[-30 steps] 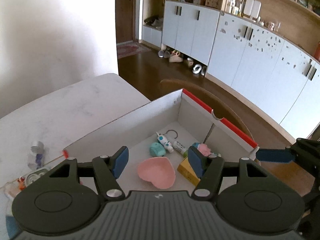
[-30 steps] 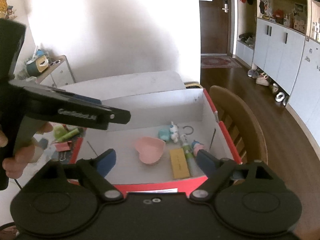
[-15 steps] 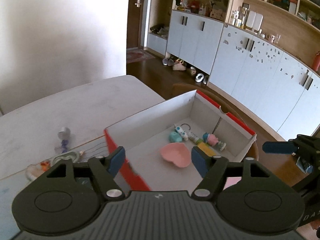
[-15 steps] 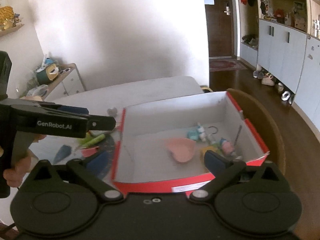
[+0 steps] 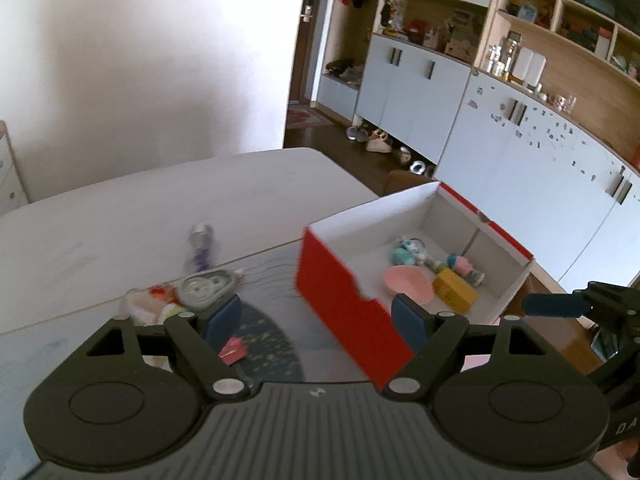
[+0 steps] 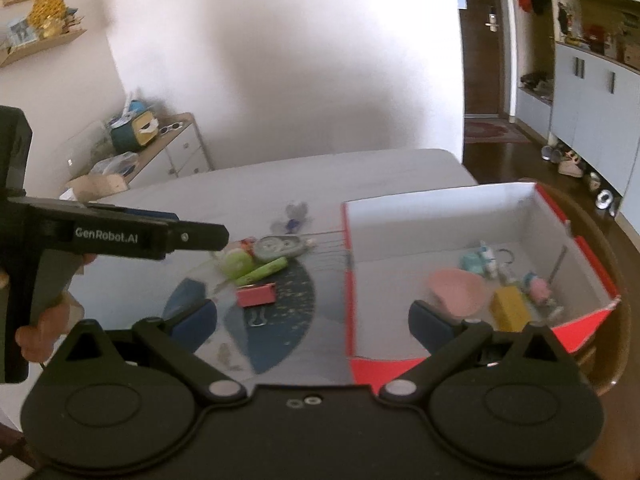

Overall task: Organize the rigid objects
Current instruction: 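Move both tools back from the box to the pile, then grasp the green-capped toothpick jar with left tool while right tool grasps the pink binder clip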

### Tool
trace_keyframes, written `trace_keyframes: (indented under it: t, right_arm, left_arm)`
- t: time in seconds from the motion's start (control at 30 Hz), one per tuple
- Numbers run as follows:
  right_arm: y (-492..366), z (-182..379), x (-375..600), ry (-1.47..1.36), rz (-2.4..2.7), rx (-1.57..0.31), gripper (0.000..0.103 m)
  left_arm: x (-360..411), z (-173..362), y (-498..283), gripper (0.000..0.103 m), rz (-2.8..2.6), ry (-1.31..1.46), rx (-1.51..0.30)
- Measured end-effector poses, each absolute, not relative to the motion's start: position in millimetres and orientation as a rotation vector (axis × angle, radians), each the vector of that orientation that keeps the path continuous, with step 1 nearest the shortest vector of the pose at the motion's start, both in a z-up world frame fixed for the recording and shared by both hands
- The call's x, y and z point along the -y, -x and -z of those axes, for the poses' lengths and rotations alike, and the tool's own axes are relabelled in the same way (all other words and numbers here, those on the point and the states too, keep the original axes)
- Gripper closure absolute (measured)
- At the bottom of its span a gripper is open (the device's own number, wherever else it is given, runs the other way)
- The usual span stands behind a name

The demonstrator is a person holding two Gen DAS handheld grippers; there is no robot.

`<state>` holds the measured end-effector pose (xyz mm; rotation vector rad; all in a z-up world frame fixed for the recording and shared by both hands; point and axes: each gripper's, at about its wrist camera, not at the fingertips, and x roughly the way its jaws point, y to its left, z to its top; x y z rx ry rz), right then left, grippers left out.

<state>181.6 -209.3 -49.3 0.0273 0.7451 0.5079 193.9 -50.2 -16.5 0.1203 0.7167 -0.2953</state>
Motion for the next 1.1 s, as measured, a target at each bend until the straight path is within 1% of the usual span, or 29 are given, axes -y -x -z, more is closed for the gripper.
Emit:
trace_keyframes:
  t: [0.17,0.2,0.23,0.3,0.47,0.77,1.1]
  right_arm:
    - [-181.3,56.2,180.5,-0.017,-0.525,-0.759,0.001]
    - [-180.6,58.0,174.5,-0.014,-0.526,-0.764,0.001]
    - [-181.5,60.2,168.4,-0.009,-0.526,-0.769,0.001]
    - [-182.6,63.9,158.3,-0.002,-0.529,-0.78,0.001]
    - [-187.9,72.9,127.6,0.053,-0.557,-0.791,0.001]
    - [-213.7,102.8,83.8,0.12,-0.542,-0.818,0.001]
    - [-247.6,147.1,51.7,0.162,-0.523,-0.878,0.007]
  left_arm:
    - [10.3,14.0,-195.9,0.02,0.259,-0.106,-0.719]
    - [3.8,14.7,-196.9,0.016,0.255,-0.106,-0.722]
    - [-3.7,15.5,-198.1,0.01,0.249,-0.106,-0.722]
    - [-16.7,17.2,-199.1,0.005,0.237,-0.107,-0.71]
    - [-38.9,24.5,-207.1,0.004,0.221,-0.113,-0.699]
    - [-81.1,53.4,-249.4,0.004,0.208,-0.078,-0.73]
    - [-96.8,98.2,-291.5,0.004,0.227,-0.134,-0.796]
